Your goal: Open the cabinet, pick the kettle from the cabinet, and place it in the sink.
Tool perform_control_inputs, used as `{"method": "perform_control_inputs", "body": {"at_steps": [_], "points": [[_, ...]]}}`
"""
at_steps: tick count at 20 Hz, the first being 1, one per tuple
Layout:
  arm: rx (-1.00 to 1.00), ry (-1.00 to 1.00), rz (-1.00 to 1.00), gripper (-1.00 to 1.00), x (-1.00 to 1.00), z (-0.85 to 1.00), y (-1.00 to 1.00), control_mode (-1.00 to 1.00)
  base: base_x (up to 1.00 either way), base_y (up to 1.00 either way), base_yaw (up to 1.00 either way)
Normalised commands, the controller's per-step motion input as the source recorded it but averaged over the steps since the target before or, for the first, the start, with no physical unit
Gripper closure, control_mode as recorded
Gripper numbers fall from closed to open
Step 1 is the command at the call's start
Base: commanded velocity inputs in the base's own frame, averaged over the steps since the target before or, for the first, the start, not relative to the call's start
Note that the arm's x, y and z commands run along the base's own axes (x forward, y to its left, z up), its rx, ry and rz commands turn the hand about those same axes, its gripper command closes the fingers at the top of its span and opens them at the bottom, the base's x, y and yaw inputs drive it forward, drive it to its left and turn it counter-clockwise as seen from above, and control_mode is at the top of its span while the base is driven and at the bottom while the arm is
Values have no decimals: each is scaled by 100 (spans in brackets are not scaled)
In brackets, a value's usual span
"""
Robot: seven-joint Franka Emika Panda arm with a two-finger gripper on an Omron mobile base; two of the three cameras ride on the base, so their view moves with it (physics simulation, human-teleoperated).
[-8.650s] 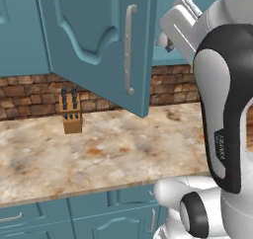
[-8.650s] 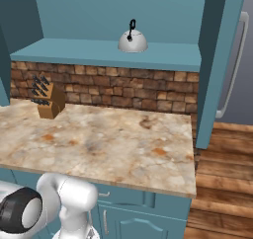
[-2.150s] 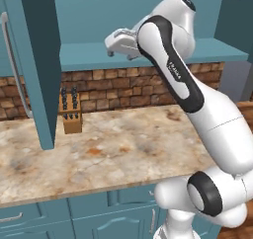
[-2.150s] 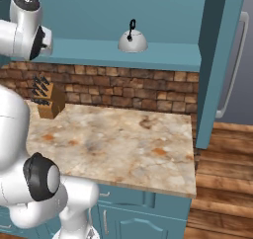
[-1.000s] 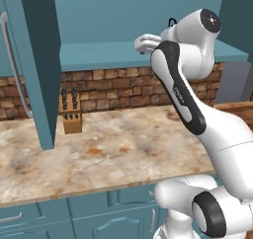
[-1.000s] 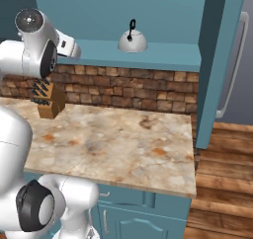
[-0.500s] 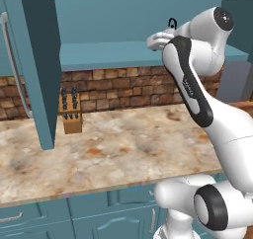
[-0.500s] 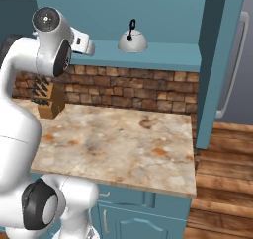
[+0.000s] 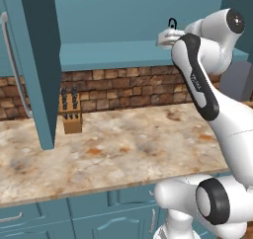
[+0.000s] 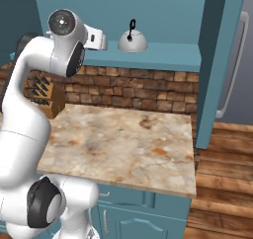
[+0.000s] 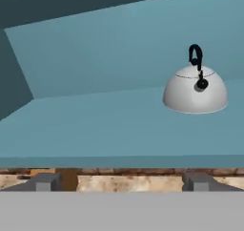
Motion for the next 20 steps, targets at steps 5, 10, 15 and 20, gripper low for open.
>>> {"method": "perform_control_inputs", "body": {"at_steps": [5,10,15,20], "points": [[-9,-7,0,-100,16,4,-38,-100,0,0,0],[-10,-1,-5,-100,28,10,-29,-100,0,0,0],[-8,0,-6,-100,25,10,-31,-100,0,0,0],[-5,0,-9,-100,28,6,-27,-100,0,0,0]]}}
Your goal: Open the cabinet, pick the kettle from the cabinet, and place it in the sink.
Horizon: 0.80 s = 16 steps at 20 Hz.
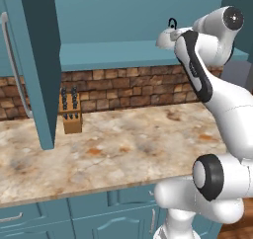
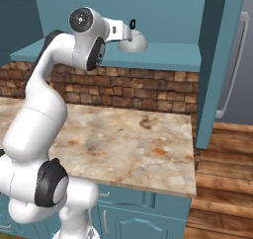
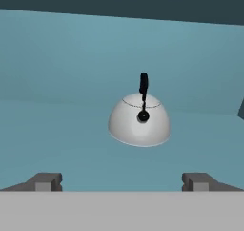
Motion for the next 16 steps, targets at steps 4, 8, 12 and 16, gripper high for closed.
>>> {"method": "perform_control_inputs", "body": {"at_steps": [4,8,12,16], "points": [[0,0,-7,-100,32,1,-24,-100,0,0,0],[1,0,-3,-100,39,0,-19,-100,0,0,0],[4,0,0,-100,51,0,-15,-100,0,0,0],[7,0,0,-100,54,0,-7,-100,0,0,0]]}}
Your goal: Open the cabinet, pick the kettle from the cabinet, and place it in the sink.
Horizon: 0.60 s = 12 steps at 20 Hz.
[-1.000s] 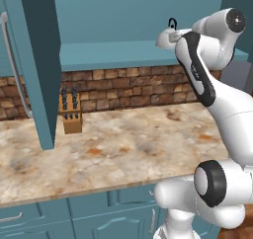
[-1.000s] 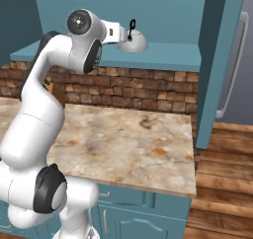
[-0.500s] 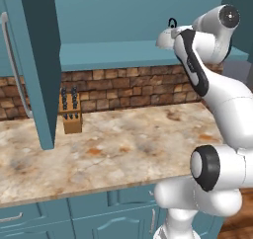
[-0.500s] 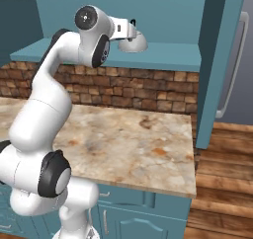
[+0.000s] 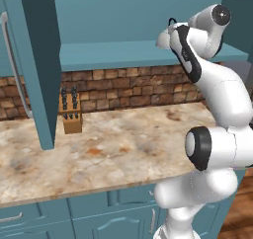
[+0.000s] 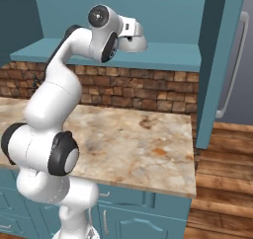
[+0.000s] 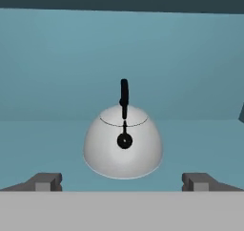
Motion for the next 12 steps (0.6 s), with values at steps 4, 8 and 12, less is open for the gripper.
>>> {"method": "perform_control_inputs", "body": {"at_steps": [4,8,12], "points": [[8,0,0,-100,55,0,-2,-100,0,0,0],[1,0,0,-100,48,3,-2,-100,0,0,0],[0,0,0,-100,41,1,0,-100,0,0,0]]}}
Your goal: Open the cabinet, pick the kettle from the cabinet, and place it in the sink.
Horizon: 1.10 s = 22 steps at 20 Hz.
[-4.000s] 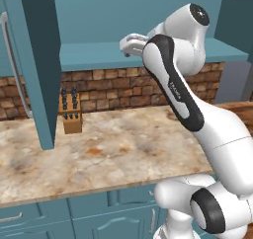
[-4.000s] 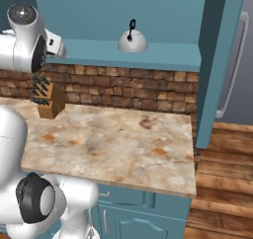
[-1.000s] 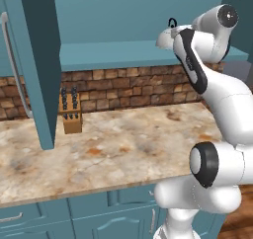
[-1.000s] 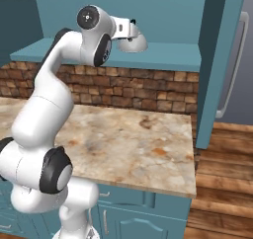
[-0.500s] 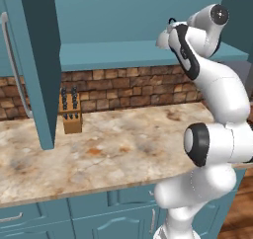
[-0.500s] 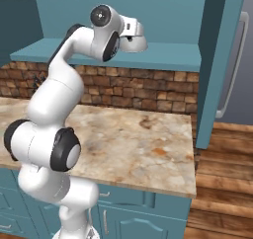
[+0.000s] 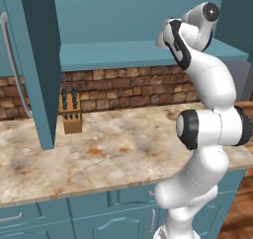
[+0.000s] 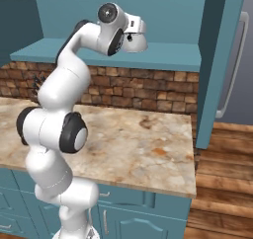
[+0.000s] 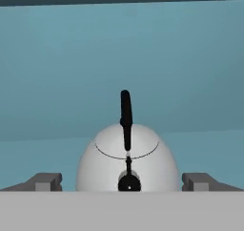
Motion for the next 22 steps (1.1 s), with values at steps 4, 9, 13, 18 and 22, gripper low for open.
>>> {"method": "perform_control_inputs", "body": {"at_steps": [4,9,13,18,22], "points": [[0,0,0,-100,36,-2,-1,-100,0,0,0],[0,0,0,-100,36,-4,-5,-100,0,0,0],[0,0,0,-100,32,0,-13,-100,0,0,0],[0,0,0,-100,24,-4,-14,-100,0,0,0],[0,0,0,-100,11,-8,-1,-100,0,0,0]]}}
